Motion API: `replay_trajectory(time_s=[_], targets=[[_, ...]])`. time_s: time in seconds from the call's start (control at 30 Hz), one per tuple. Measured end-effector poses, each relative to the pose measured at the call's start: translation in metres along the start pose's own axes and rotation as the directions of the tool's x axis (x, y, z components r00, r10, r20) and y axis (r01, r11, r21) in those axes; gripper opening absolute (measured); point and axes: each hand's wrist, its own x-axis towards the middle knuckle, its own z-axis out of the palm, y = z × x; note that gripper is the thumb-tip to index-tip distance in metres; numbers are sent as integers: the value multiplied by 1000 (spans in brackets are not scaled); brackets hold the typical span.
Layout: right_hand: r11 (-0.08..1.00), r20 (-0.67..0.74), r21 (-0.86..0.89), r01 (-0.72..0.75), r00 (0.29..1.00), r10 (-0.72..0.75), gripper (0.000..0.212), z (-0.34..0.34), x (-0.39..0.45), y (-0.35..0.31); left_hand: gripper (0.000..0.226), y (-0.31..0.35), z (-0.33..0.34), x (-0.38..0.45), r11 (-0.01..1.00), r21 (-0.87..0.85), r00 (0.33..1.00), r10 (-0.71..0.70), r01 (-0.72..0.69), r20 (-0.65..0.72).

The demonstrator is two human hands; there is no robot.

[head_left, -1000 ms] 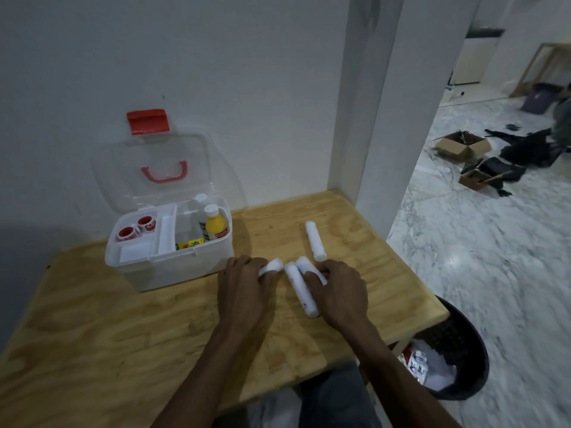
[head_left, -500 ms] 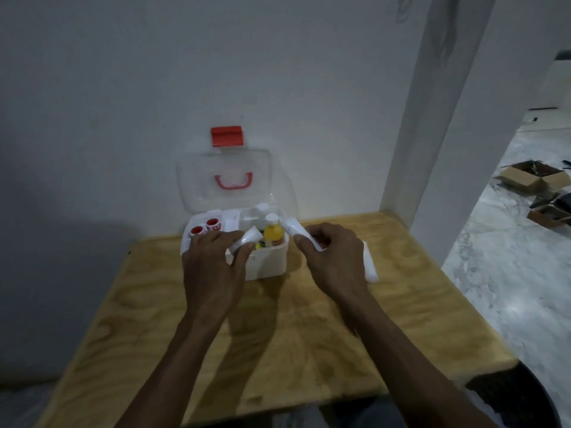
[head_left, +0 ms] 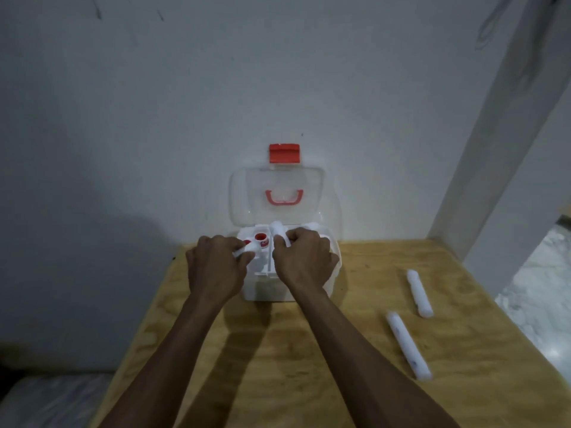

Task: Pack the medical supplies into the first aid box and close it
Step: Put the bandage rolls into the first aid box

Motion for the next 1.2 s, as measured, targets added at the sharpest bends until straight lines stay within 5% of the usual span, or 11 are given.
replay_trajectory(time_s=[0.67, 1.2], targets=[[974, -67, -211, -81, 995, 69, 32, 27, -2, -5, 37, -11, 36, 14, 998, 17, 991, -69, 68, 112], [940, 129, -332, 79, 991, -38, 29, 16, 0, 9, 34, -12, 37, 17, 998, 4, 992, -66, 66, 106]])
